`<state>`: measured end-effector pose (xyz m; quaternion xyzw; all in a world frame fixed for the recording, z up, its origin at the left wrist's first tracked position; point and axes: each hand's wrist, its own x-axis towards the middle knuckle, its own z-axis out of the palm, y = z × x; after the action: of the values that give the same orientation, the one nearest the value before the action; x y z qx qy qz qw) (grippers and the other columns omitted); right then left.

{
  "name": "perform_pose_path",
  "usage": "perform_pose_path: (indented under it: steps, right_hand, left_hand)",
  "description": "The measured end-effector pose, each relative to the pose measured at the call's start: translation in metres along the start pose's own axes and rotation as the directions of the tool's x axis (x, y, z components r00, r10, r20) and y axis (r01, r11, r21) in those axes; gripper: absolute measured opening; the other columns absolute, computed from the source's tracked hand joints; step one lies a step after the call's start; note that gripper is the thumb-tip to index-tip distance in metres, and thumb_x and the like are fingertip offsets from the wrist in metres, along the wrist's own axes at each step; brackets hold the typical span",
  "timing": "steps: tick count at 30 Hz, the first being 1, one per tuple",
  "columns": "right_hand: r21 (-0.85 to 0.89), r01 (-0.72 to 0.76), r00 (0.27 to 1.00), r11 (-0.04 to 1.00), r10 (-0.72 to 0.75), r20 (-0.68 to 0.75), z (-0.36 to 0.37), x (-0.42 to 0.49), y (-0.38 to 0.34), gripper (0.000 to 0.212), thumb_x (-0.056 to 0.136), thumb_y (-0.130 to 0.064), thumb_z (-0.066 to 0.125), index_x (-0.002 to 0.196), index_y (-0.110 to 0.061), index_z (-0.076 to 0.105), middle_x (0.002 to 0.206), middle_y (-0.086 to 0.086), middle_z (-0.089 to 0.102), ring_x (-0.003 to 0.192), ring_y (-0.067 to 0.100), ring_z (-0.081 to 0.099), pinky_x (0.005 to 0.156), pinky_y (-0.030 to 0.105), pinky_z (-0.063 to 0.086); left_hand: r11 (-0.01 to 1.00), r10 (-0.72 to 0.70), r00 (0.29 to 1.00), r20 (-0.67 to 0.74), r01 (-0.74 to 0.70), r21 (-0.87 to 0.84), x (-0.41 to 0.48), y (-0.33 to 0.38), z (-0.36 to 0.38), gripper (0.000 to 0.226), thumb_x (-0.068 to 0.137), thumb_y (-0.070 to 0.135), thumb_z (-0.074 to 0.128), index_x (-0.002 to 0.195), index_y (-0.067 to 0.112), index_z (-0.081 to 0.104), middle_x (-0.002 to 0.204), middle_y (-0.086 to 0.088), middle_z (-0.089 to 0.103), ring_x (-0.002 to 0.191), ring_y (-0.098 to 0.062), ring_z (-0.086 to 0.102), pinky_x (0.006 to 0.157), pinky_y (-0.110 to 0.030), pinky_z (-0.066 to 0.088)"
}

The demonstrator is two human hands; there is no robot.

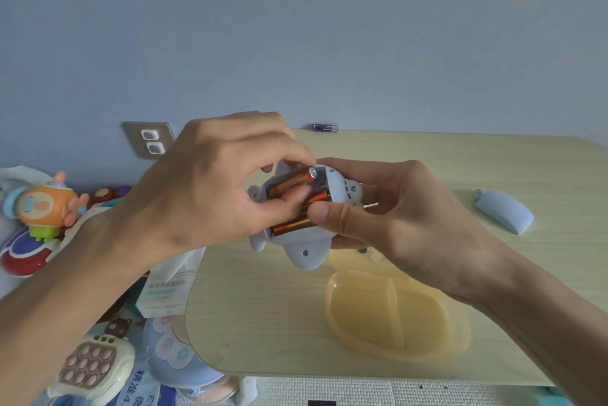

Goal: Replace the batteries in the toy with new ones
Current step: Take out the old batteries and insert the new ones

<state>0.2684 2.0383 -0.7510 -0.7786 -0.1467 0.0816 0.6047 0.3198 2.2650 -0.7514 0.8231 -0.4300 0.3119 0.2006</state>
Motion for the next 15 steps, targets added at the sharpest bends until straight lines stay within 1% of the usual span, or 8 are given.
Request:
perform_pose_path:
  steps: [2, 4, 6, 8, 10, 11, 13, 15]
  right_hand:
    - [-0.003, -0.005, 1.0, 1.0, 0.004, -0.024, 0.0, 0.0, 0.001, 0.022, 0.093, -0.016, 0.077, 0.113, -0.025, 0.081, 0.095, -0.004, 0.085, 0.085, 0.006, 0.081, 0.068, 0.016, 0.062]
    - [0.003, -0.012, 0.998, 1.0, 0.012, -0.058, -0.004, -0.001, 0.002, 0.024, 0.09, -0.019, 0.079, 0.113, -0.028, 0.081, 0.095, -0.002, 0.085, 0.088, 0.009, 0.082, 0.072, 0.023, 0.065]
    - [0.008, -0.024, 0.994, 1.0, 0.025, -0.109, -0.013, -0.003, 0.002, 0.031, 0.084, -0.025, 0.082, 0.115, -0.03, 0.081, 0.098, 0.003, 0.085, 0.089, 0.017, 0.083, 0.079, 0.035, 0.068]
    - [0.063, -0.024, 0.985, 0.998, 0.034, -0.171, -0.029, -0.008, 0.002, 0.035, 0.079, -0.026, 0.08, 0.113, -0.026, 0.081, 0.097, 0.007, 0.086, 0.089, 0.021, 0.084, 0.082, 0.035, 0.067]
    - [0.119, -0.026, 0.974, 0.993, 0.051, -0.22, -0.047, -0.015, 0.004, 0.037, 0.076, -0.025, 0.078, 0.112, -0.023, 0.08, 0.098, 0.01, 0.086, 0.093, 0.025, 0.084, 0.084, 0.032, 0.066]
    - [0.126, -0.035, 0.969, 0.991, 0.064, -0.239, -0.055, -0.018, 0.005, 0.039, 0.075, -0.026, 0.078, 0.114, -0.022, 0.079, 0.1, 0.01, 0.085, 0.095, 0.026, 0.083, 0.085, 0.032, 0.065]
    - [0.115, -0.062, 0.958, 0.991, 0.091, -0.27, -0.066, -0.024, 0.01, 0.042, 0.076, -0.026, 0.078, 0.117, -0.023, 0.078, 0.102, 0.01, 0.085, 0.096, 0.026, 0.083, 0.087, 0.032, 0.064]
    - [0.111, -0.081, 0.95, 0.991, 0.111, -0.292, -0.07, -0.03, 0.015, 0.04, 0.076, -0.025, 0.077, 0.116, -0.027, 0.077, 0.101, 0.008, 0.085, 0.095, 0.025, 0.083, 0.085, 0.03, 0.065]
  left_hand:
    - [1.0, 0.003, 0.999, -0.055, -0.002, 0.013, -0.001, 0.001, 0.004, 0.015, 0.089, 0.017, 0.084, 0.098, 0.007, 0.084, 0.091, -0.004, 0.078, 0.073, -0.021, 0.068, 0.068, -0.03, 0.055]
    - [0.997, -0.062, 0.992, -0.106, 0.055, -0.062, -0.001, 0.007, 0.007, 0.01, 0.088, 0.015, 0.084, 0.097, 0.012, 0.084, 0.091, 0.002, 0.079, 0.075, -0.018, 0.07, 0.067, -0.023, 0.051]
    - [0.958, -0.202, 0.967, -0.154, 0.162, -0.238, -0.001, 0.014, 0.005, 0.015, 0.088, 0.016, 0.084, 0.101, 0.023, 0.079, 0.09, 0.013, 0.079, 0.079, -0.009, 0.072, 0.066, -0.026, 0.053]
    - [0.87, -0.302, 0.939, -0.163, 0.202, -0.449, 0.0, 0.021, 0.0, 0.019, 0.089, 0.018, 0.083, 0.103, 0.028, 0.076, 0.089, 0.013, 0.082, 0.082, -0.009, 0.077, 0.071, -0.029, 0.059]
    - [0.77, -0.321, 0.945, -0.062, 0.223, -0.598, -0.002, 0.031, 0.0, 0.018, 0.087, 0.018, 0.084, 0.101, 0.028, 0.077, 0.092, 0.014, 0.082, 0.078, -0.01, 0.079, 0.071, -0.025, 0.06]
    - [0.748, -0.303, 0.953, 0.024, 0.253, -0.614, -0.005, 0.038, 0.005, 0.019, 0.085, 0.019, 0.087, 0.1, 0.028, 0.079, 0.091, 0.017, 0.082, 0.076, -0.007, 0.079, 0.07, -0.021, 0.059]
    - [0.761, -0.252, 0.947, 0.198, 0.32, -0.565, -0.015, 0.051, 0.023, 0.021, 0.081, 0.025, 0.09, 0.101, 0.027, 0.084, 0.09, 0.02, 0.083, 0.078, -0.001, 0.078, 0.073, -0.017, 0.058]
    - [0.775, -0.24, 0.918, 0.316, 0.377, -0.507, -0.025, 0.062, 0.045, 0.023, 0.081, 0.032, 0.09, 0.103, 0.028, 0.086, 0.093, 0.019, 0.084, 0.083, -0.003, 0.078, 0.078, -0.023, 0.061]
